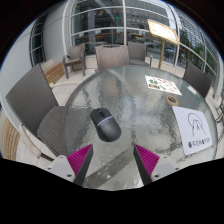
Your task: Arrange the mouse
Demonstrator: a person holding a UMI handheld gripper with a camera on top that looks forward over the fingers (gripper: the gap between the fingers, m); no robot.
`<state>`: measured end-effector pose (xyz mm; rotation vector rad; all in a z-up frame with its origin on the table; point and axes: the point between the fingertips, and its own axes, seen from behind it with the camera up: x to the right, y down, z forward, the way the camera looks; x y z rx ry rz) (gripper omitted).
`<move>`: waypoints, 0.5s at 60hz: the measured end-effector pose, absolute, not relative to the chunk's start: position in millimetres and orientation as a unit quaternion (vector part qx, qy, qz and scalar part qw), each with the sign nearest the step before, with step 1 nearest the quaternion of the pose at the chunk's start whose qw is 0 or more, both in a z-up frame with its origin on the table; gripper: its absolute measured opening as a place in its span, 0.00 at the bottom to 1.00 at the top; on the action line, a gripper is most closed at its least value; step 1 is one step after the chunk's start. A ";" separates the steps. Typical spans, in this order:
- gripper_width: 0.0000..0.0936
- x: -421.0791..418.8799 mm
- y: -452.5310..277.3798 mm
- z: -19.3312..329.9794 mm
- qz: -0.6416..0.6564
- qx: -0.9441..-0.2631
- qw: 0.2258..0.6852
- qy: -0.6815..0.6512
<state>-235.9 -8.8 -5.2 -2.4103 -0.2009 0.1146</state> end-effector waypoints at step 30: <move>0.53 -230.0 122.9 -15.6 0.011 -0.934 0.356 0.014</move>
